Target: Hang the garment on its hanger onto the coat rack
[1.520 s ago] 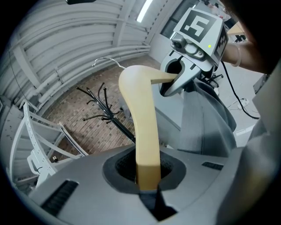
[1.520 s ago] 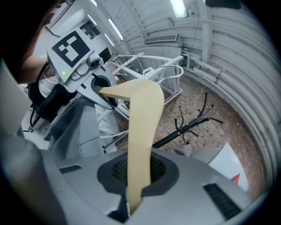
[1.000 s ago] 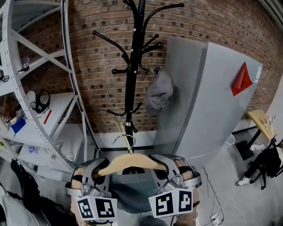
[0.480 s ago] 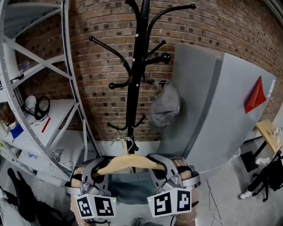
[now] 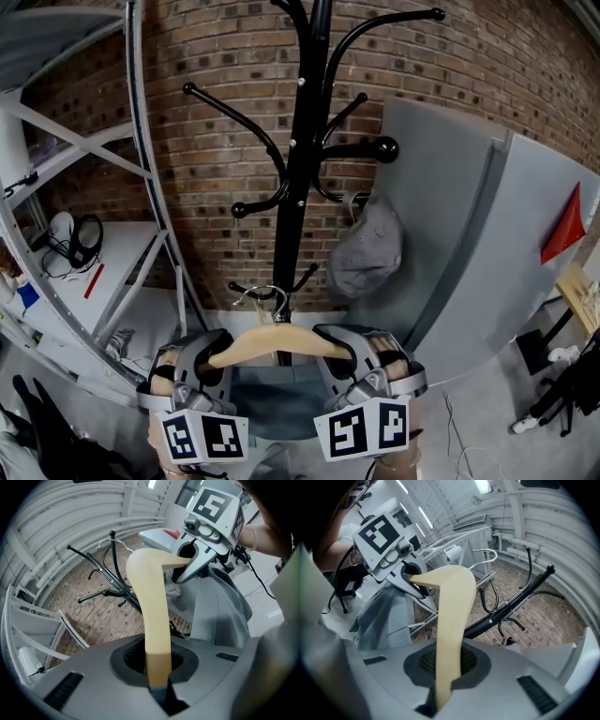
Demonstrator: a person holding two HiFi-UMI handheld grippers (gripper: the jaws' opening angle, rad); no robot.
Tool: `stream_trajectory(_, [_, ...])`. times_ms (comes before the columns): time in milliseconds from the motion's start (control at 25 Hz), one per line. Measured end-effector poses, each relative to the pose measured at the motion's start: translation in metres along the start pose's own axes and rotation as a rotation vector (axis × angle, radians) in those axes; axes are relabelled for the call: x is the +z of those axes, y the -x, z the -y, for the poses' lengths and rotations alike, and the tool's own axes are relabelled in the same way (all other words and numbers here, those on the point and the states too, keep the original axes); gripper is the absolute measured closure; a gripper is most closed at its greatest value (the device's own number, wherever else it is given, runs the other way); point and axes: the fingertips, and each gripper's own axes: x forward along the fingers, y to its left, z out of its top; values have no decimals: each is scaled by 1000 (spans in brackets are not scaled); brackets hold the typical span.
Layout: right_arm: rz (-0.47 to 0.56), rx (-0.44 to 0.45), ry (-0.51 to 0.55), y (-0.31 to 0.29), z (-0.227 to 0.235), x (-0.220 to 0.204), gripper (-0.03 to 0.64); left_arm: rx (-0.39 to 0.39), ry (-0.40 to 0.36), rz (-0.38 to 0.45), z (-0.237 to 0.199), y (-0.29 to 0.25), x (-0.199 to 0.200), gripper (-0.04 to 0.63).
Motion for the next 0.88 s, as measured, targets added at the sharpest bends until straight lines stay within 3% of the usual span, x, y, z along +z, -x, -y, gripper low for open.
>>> stream_trajectory(880, [-42, -53, 5, -114, 61, -2, 589, -6, -35, 57, -69, -114, -19, 565])
